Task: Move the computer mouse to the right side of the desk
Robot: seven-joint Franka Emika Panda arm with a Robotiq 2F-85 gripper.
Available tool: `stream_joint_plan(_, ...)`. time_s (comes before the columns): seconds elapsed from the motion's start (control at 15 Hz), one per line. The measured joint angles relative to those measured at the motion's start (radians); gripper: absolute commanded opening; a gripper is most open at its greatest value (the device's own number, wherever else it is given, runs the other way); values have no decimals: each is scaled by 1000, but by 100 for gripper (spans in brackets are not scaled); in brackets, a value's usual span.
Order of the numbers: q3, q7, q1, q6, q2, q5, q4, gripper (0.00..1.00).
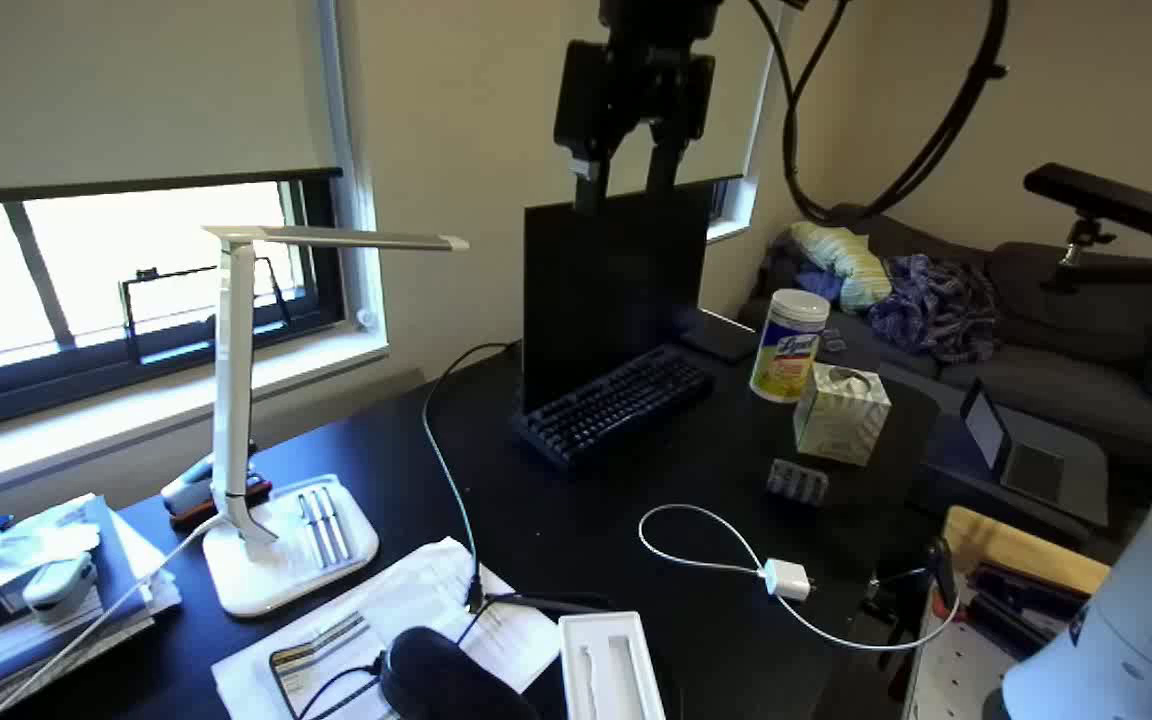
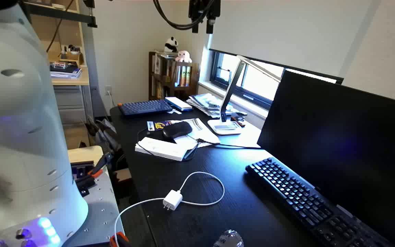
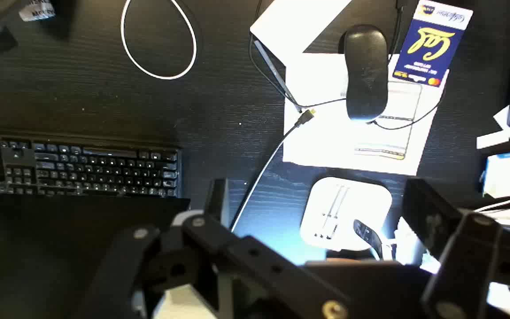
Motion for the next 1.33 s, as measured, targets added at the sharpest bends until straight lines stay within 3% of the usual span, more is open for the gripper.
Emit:
stream_joint_plan(0.6, -18, -5, 15, 55, 71, 0, -22, 100)
stream_joint_plan(0.93, -30, -45, 50, 222, 214, -1, -84, 100)
stream_joint_plan(1.33, -29, -91, 139, 484, 426, 0, -154, 100)
